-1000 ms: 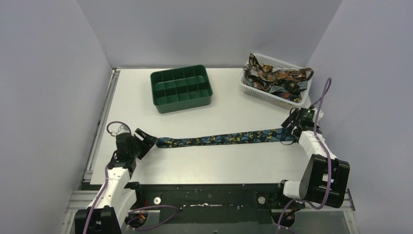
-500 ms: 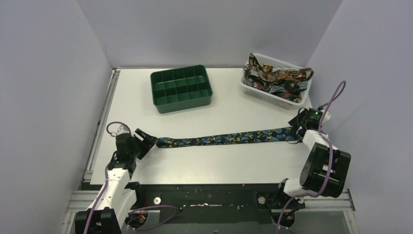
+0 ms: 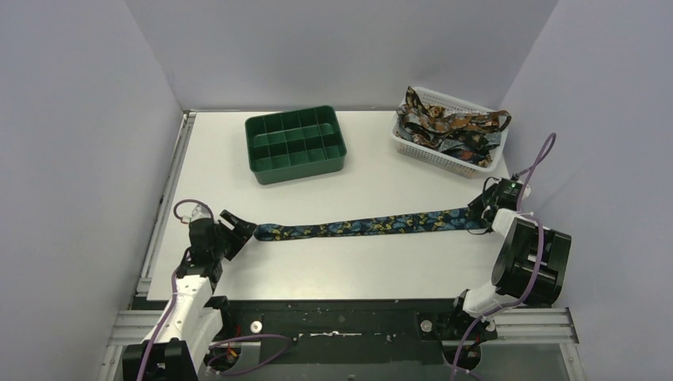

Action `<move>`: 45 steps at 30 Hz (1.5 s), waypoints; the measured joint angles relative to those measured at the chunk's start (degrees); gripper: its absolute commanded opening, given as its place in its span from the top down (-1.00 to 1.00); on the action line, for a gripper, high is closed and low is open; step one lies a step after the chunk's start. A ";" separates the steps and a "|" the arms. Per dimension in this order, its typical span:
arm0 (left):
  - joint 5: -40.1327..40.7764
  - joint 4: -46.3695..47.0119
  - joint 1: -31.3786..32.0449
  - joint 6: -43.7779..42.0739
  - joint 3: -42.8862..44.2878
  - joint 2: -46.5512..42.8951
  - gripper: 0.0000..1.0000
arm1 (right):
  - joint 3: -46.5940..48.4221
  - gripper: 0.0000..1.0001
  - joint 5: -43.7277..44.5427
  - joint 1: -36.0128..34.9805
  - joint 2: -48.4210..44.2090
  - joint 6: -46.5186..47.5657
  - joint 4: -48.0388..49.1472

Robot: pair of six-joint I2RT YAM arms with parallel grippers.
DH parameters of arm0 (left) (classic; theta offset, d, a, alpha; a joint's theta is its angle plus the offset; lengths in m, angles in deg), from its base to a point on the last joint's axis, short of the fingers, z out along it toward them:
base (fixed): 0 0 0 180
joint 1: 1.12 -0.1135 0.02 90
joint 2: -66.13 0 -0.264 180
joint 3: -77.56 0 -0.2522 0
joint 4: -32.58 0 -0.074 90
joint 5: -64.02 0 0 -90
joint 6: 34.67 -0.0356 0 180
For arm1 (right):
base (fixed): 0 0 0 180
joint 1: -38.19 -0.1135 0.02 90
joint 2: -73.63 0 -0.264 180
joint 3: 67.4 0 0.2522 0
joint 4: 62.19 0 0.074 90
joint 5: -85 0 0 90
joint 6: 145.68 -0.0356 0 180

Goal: Roll the ties
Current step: Roll the tie at the center of the board.

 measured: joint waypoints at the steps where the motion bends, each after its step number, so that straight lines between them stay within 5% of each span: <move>1: 0.00 0.11 0.00 0.13 0.00 0.00 -0.35 | 0.00 0.44 -0.13 0.07 0.00 0.09 0.02; 15: -0.02 0.85 0.00 0.33 -0.02 0.02 -0.34 | -0.20 0.93 -0.94 0.24 1.33 1.07 0.74; 45: 0.90 0.83 -0.02 -0.37 -0.02 0.00 -0.34 | 0.70 0.74 11.15 -5.77 -11.80 2.84 -12.22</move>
